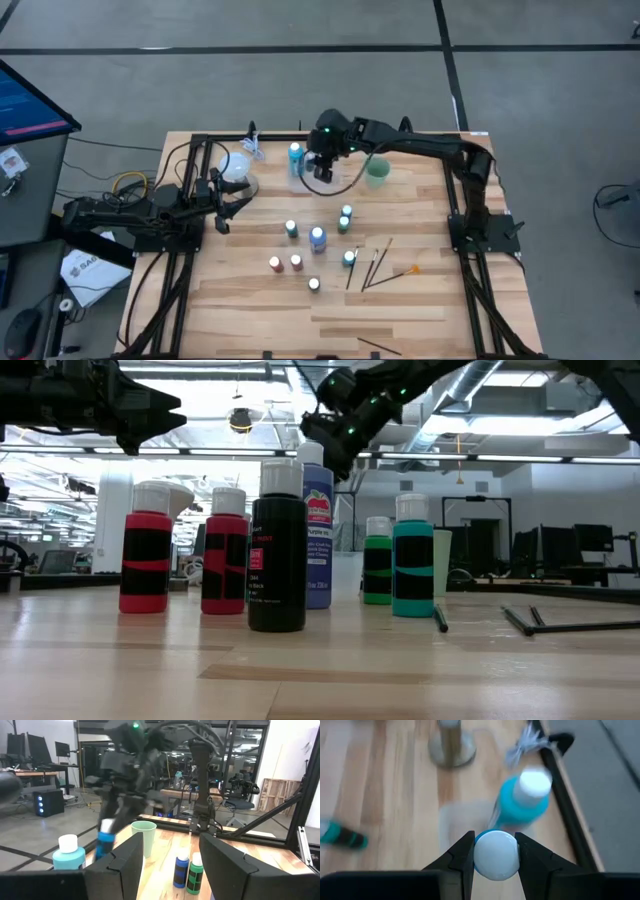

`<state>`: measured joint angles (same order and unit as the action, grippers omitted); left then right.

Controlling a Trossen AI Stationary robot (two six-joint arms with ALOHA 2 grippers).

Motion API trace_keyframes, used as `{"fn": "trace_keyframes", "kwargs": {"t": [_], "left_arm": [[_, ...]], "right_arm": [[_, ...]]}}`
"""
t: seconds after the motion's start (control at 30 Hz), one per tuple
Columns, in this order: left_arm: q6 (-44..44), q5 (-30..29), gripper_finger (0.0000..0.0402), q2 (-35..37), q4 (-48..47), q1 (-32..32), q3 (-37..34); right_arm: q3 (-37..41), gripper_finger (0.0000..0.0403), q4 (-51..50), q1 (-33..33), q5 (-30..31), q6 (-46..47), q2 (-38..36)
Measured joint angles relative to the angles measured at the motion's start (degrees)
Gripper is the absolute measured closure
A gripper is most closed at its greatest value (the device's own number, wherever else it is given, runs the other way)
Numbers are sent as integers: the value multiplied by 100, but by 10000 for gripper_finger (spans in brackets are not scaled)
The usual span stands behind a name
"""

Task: Pick & Place Paint Supplies
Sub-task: Put the small blue paint bottle into the bin

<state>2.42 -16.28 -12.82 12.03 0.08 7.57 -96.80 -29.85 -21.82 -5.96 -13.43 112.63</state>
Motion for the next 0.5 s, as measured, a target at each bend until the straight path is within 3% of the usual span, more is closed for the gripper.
{"fn": "trace_keyframes", "kwargs": {"t": [0.5], "left_arm": [[-17, -23, 225, -157, 88, 0, 2]], "right_arm": [[-731, 295, -459, -242, -13, -2, 994]]}}
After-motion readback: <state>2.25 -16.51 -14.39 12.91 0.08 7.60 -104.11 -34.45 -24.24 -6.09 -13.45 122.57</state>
